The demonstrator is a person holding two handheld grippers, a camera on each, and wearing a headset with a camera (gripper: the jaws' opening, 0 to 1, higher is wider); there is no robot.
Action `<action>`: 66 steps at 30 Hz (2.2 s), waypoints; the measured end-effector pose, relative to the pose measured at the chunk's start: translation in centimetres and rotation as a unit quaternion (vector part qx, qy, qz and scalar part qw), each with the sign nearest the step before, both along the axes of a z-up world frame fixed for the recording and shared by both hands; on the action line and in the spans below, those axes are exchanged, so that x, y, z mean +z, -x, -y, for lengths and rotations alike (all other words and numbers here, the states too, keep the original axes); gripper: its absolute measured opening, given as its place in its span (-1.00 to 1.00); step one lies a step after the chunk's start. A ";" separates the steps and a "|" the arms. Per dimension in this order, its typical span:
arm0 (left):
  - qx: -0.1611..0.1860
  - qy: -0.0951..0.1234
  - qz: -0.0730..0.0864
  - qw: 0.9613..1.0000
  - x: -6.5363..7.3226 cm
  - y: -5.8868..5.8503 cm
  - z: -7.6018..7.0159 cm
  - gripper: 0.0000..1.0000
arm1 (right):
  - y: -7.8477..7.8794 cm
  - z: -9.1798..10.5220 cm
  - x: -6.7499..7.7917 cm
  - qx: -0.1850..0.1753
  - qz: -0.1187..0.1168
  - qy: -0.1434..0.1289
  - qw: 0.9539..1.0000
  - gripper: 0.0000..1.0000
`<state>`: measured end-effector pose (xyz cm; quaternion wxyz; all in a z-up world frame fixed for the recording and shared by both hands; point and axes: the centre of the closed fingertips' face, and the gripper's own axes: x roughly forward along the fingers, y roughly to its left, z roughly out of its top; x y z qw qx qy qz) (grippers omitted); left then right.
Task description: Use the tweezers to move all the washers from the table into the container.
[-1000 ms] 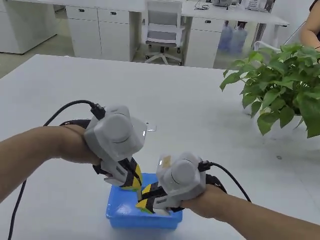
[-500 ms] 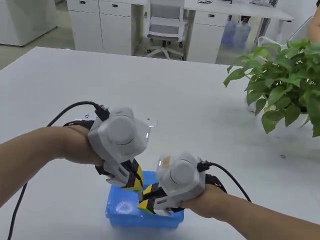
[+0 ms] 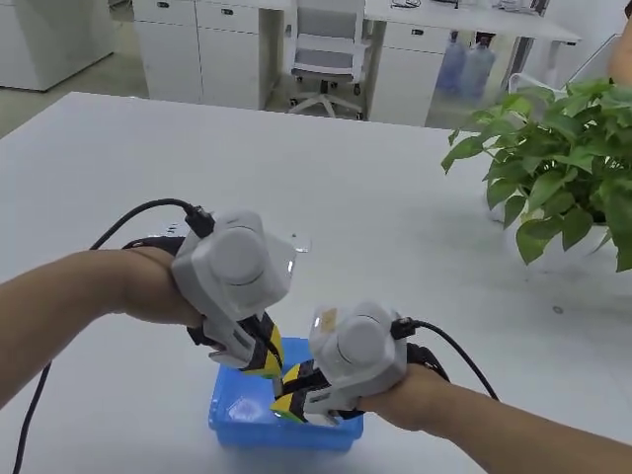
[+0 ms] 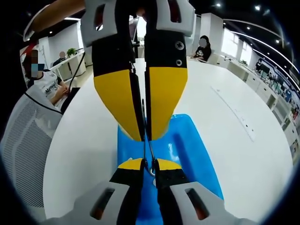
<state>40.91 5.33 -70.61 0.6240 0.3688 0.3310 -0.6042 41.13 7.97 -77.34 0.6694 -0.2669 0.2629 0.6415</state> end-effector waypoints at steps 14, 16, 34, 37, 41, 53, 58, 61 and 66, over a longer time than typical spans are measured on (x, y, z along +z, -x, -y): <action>-0.001 -0.001 0.011 1.000 2.2 1.0 0.1 -0.89 | 0.9 0.0 2.2 0.002 0.016 -0.014 1.000 -0.79; -0.004 -0.002 0.012 1.000 2.5 1.3 0.1 -0.89 | 1.2 0.0 2.6 0.003 0.017 -0.015 1.000 -0.79; -0.010 -0.002 0.022 1.000 4.5 3.9 1.4 -0.89 | 3.5 1.2 4.5 0.001 0.033 -0.021 0.999 -0.80; -0.012 -0.004 0.022 1.000 4.5 4.4 1.6 -0.89 | 4.0 1.4 4.6 0.000 0.034 -0.023 0.999 -0.80; -0.015 -0.003 0.021 1.000 4.2 5.1 1.9 -0.89 | 4.7 1.7 4.3 0.000 0.033 -0.022 0.999 -0.80; -0.021 0.004 0.017 1.000 3.4 7.0 2.9 -0.89 | 6.6 2.8 3.5 -0.003 0.030 -0.021 0.999 -0.80; -0.025 0.003 0.016 1.000 2.7 7.6 3.3 -0.88 | 7.3 3.1 2.8 -0.007 0.027 -0.022 0.999 -0.80; -0.028 0.004 0.018 0.999 2.4 7.9 3.4 -0.88 | 7.6 3.2 2.5 -0.011 0.025 -0.023 0.999 -0.79; -0.030 0.002 0.015 0.999 1.8 8.4 3.5 -0.88 | 8.0 3.4 1.9 -0.010 0.023 -0.022 0.999 -0.78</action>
